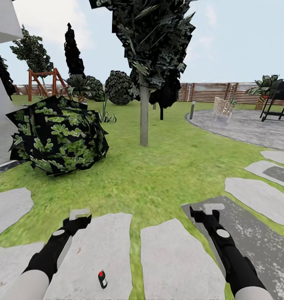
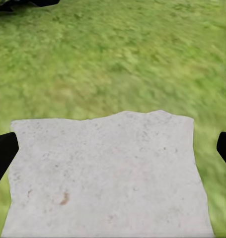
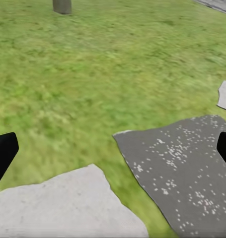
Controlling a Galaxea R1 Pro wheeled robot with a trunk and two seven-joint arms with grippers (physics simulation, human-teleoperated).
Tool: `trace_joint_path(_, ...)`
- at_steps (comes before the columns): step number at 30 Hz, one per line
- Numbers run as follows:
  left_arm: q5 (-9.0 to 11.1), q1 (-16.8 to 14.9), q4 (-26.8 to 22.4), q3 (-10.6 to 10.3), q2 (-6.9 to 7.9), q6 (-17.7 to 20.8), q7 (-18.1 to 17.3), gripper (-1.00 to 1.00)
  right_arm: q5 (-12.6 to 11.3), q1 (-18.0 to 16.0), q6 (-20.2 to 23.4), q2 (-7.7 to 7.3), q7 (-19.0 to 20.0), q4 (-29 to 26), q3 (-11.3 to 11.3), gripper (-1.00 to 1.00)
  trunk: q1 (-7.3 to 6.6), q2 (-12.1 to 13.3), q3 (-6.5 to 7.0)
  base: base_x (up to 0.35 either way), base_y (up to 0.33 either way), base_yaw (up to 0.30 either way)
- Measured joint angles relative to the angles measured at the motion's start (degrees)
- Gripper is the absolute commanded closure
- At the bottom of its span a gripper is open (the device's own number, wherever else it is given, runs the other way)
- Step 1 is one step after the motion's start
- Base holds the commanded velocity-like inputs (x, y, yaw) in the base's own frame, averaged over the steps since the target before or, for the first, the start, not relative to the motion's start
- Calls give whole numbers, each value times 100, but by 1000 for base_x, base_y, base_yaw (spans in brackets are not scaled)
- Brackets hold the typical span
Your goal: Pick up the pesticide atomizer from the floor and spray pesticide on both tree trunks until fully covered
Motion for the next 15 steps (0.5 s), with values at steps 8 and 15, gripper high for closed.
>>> trace_joint_path(8,-46,416,239,-66,-14,-607,-81,-100,-4,-5,-2,-6,0,-2,-9,-100,176,-321,-146,0,0,0)
trace_joint_path(15,-222,488,1316,-328,-3,-1507,-68,-100,-10,-3,-2,-8,-8,-21,-18,-100,330,-601,-320,0,0,0)
